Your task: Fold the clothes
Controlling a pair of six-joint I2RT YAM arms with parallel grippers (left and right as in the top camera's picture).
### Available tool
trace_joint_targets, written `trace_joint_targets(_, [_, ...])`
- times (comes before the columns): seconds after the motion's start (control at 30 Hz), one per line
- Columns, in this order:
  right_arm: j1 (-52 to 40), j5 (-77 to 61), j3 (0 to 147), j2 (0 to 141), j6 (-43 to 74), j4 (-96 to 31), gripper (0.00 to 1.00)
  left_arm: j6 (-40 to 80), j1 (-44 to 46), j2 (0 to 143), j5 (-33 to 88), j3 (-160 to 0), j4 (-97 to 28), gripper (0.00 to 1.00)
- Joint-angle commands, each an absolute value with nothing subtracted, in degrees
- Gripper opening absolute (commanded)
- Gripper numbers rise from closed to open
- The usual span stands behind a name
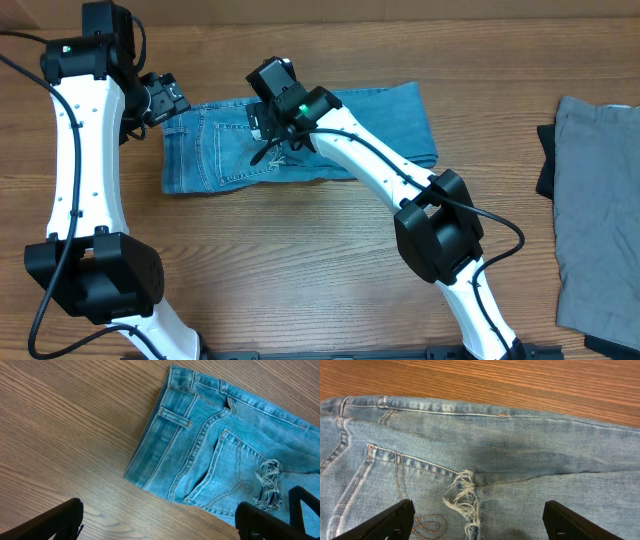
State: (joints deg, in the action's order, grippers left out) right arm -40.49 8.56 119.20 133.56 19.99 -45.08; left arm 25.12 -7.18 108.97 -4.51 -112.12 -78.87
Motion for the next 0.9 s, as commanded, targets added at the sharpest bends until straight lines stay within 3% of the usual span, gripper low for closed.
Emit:
trace_joint_targets(0.0, [-39.38,10.72,121.27,126.98,18.92,-46.02,0.86,24.86,-7.49,109.19,-4.45,-112.22,-78.85,1.00])
trace_joint_targets(0.07, [-38.50,10.87,121.27,124.64,18.98,-47.24,0.80,24.86,-7.49,109.19,-4.45,-112.22,-78.85,1.00])
trace_joint_targets(0.2, [-36.45,9.82,121.27,122.89,20.36,-50.26,0.56,24.86,-7.49,109.19,-4.45,-112.22,-78.85,1.00])
trace_joint_targets(0.3, [-34.65,3.79,121.03,122.93,20.43,-52.18,0.51,24.86,-7.49,109.19,-4.45,-112.22,-78.85,1.00])
trace_joint_targets(0.37, [-34.00,0.47,120.51,123.15,20.45,-52.40,0.30,24.86,-7.49,109.19,-4.45,-112.22,-78.85,1.00])
trace_joint_targets(0.4, [-33.95,-0.40,120.11,123.28,20.45,-52.23,0.09,24.86,-7.49,109.19,-4.45,-112.22,-78.85,1.00])
trace_joint_targets(0.43, [-33.95,-0.32,119.87,123.48,20.45,-52.23,0.04,24.86,-7.49,109.19,-4.45,-112.25,-78.85,1.00])
trace_joint_targets(0.87, [-34.06,-5.67,109.78,124.31,24.64,-52.84,0.04,24.86,-7.49,109.19,-4.45,-112.22,-78.85,1.00])
